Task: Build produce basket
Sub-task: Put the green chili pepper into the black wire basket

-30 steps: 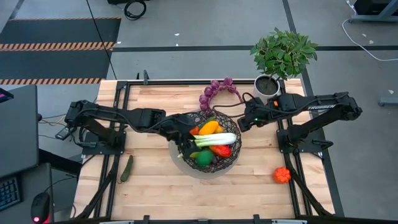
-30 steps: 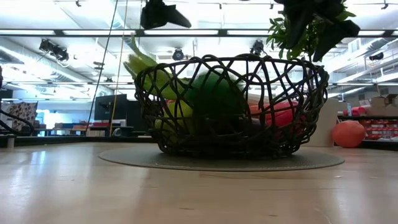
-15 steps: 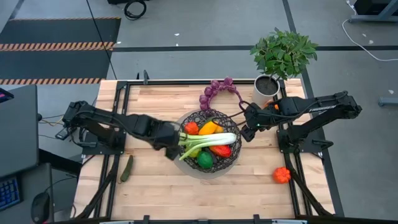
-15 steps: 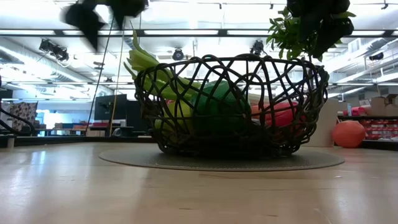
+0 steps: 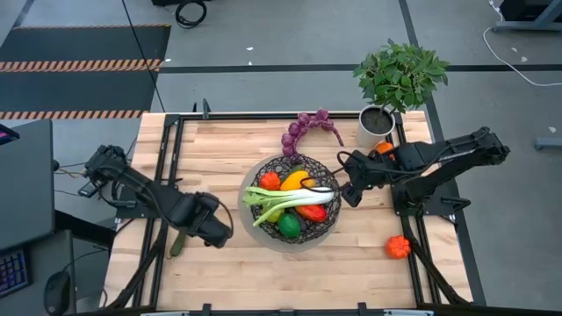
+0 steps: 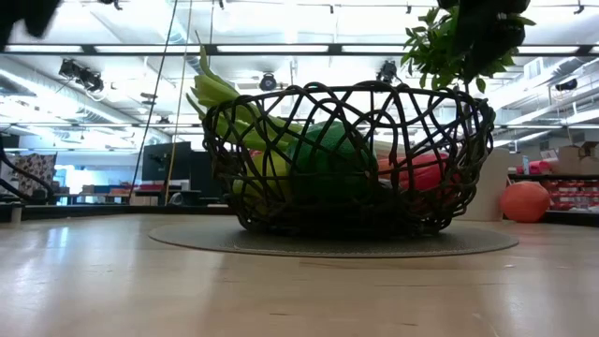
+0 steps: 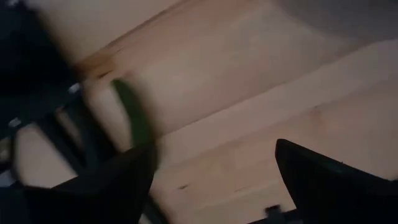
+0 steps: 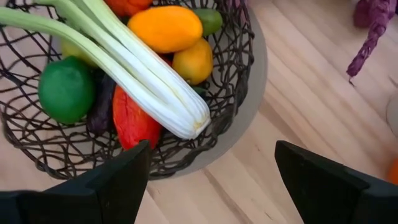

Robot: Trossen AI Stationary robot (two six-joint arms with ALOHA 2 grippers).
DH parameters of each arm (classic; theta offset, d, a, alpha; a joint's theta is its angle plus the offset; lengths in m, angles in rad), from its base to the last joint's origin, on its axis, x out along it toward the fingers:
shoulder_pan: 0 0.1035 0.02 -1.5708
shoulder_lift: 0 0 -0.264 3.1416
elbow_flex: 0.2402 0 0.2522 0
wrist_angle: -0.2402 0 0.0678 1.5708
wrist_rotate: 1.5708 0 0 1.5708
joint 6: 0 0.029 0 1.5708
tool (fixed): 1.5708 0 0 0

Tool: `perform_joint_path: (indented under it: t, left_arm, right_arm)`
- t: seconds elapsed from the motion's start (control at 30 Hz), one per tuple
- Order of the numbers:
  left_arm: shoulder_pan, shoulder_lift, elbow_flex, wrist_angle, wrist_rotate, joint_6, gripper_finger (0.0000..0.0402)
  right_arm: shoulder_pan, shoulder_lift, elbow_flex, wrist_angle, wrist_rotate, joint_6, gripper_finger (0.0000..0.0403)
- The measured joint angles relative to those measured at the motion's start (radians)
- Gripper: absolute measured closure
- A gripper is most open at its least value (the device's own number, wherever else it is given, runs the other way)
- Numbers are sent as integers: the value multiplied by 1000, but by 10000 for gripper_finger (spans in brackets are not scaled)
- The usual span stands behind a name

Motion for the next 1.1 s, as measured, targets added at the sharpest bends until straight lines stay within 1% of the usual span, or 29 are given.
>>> perform_joint_path:
  t: [0.13,0.3,0.4,0.5,0.6,0.67,0.83,0.93,1.1]
  left_arm:
    - [-33,-34,-82,-2,52,-33,85]
    - [-68,-107,-241,107,100,-80,98]
    - [-77,-161,-347,179,122,-128,99]
    - [-79,-193,-440,211,155,-169,97]
    - [-79,-196,-506,243,198,-171,98]
    - [-79,-196,-542,284,205,-161,99]
    - [-79,-196,-649,445,208,-178,100]
    - [-80,-195,-716,554,234,-190,102]
    - [-80,-193,-775,604,244,-210,102]
  right_arm:
    - [23,0,0,8,26,31,57]
    - [45,0,0,8,32,82,57]
    - [58,0,0,8,37,116,57]
    - [62,0,0,9,37,136,57]
    - [62,0,0,9,37,160,57]
    - [62,0,0,9,36,179,57]
    - [62,0,0,10,17,249,57]
    - [62,0,0,10,0,285,57]
    - [62,0,0,10,-21,316,57]
